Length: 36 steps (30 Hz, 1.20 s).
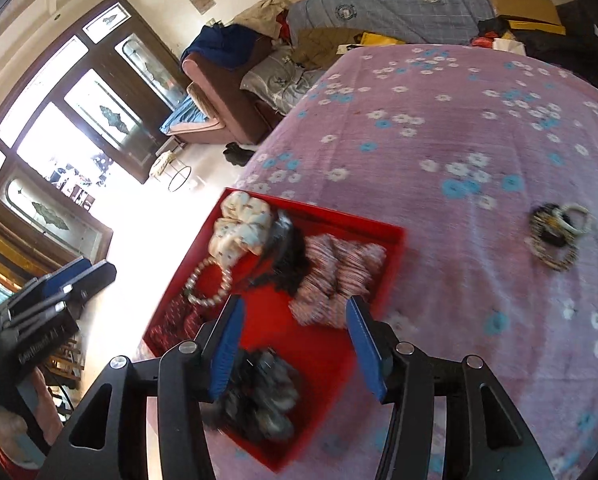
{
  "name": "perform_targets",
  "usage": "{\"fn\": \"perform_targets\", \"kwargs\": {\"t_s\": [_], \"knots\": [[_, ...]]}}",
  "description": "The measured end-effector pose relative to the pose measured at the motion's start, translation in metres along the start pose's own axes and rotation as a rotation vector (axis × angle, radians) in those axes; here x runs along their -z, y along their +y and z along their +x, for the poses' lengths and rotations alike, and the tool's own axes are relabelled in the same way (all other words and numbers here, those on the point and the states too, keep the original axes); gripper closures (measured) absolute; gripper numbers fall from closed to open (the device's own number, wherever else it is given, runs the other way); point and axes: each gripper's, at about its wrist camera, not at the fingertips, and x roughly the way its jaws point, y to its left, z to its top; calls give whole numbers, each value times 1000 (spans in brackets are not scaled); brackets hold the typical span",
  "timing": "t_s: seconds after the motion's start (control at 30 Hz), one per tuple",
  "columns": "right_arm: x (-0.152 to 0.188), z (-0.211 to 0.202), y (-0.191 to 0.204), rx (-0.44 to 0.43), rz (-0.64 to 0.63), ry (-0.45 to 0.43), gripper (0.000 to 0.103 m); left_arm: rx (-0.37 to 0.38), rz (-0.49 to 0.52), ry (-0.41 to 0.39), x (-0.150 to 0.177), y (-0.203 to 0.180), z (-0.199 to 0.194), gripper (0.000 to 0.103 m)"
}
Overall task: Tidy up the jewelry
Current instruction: 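Move both tools back toward the remaining scrunchies on the bed, then grasp the leopard-print scrunchie with left tool while right tool grasps black scrunchie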
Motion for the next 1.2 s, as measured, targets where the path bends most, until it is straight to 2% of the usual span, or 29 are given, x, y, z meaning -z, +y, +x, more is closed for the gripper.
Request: {"fn": "perform_targets", "kwargs": {"t_s": [0.23, 0.4, 0.57, 0.7, 0.9, 1.2], "knots": [[31, -45, -66, 82, 53, -36, 45, 81, 64, 13, 1, -73, -10, 52], [59, -83, -125, 147, 141, -62, 46, 145, 119, 34, 2, -129, -7, 52], [88, -124, -190, 223, 258, -89, 46, 224, 124, 61, -2, -174, 3, 52], [111, -151, -233, 282, 340, -111, 46, 277, 155, 108, -9, -219, 29, 52], [132, -168, -281, 318, 437, -114, 46, 337, 168, 182, -28, -283, 86, 52], [128, -159, -301, 295, 438, -112, 46, 327, 154, 233, -47, -315, 150, 52]]}}
